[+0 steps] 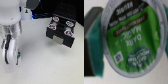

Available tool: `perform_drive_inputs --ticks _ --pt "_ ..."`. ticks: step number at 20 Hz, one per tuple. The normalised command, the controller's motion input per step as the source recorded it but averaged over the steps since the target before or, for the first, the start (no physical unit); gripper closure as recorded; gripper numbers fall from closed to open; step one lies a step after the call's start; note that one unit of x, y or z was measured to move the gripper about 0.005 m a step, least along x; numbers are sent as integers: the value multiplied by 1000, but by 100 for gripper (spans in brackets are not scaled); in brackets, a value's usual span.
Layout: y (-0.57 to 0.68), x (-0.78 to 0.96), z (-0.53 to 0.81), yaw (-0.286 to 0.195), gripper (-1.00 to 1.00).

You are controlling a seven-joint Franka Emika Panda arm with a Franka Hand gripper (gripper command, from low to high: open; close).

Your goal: Open the kcup holder, insert the kcup into the holder, and close the kcup holder

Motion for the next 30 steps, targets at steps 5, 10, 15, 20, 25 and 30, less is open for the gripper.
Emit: perform_drive_inputs --ticks 5,10,15,20,25,30 --pt "349 70 868 -22 100" --pt "512 48 836 12 100" --pt "612 48 790 10 100" --pt "671 58 720 14 100" --pt "677 85 602 11 100" --pt "672 84 472 13 100"
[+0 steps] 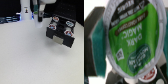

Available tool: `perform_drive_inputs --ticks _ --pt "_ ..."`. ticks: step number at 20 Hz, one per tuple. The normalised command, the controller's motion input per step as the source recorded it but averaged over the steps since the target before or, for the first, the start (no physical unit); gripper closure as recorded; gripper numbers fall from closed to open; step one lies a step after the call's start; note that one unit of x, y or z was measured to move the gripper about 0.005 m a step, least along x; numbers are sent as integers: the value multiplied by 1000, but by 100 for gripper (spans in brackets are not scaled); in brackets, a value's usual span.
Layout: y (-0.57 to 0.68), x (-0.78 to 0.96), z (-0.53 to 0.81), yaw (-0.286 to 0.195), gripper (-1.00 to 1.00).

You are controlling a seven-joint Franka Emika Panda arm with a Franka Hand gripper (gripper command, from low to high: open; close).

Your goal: Open the kcup holder, insert the kcup into the holder, and close the kcup holder

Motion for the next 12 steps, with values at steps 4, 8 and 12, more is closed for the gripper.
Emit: perform_drive_inputs --ticks 4,8,12 --pt "663 77 358 15 100" --pt "652 65 310 21 100" --pt "633 85 294 28 100"
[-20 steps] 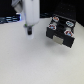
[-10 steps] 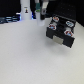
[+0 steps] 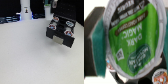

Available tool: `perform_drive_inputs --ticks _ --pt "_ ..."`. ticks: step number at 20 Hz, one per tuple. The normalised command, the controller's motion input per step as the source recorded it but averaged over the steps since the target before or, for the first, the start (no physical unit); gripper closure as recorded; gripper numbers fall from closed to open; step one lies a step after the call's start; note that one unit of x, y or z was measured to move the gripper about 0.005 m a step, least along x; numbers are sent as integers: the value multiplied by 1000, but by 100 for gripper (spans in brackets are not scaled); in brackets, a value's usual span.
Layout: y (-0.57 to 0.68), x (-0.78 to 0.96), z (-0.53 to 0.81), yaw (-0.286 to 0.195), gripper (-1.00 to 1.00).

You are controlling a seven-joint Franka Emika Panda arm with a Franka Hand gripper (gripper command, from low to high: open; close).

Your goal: Open the kcup holder, insert the kcup into the holder, and close the kcup holder

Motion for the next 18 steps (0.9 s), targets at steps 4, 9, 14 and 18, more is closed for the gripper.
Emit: perform_drive_inputs --ticks 4,9,14,18 --pt "654 113 199 30 100" --pt "647 76 67 40 100" --pt "606 31 11 67 100" --pt "538 15 -6 84 100"
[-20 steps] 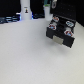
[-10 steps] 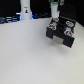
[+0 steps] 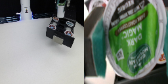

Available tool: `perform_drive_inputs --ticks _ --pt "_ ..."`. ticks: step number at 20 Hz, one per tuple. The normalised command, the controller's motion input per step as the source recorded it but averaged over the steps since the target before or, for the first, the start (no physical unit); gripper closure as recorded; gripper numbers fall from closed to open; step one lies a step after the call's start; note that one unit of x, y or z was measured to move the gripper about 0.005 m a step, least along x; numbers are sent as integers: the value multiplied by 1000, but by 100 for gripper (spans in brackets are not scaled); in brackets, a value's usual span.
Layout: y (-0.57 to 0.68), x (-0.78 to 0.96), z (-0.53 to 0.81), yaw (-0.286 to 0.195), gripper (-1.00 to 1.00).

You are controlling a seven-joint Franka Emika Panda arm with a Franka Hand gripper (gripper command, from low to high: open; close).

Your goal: Open the kcup holder, insert the kcup into the holder, and close the kcup holder

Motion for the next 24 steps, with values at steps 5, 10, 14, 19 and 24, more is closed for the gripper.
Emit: perform_drive_inputs --ticks 5,10,14,19,24 --pt "428 28 -100 113 100" --pt "257 2 -180 83 100" --pt "-8 -4 -246 20 100" --pt "-30 11 -275 1 100" --pt "-19 55 -151 -6 100"
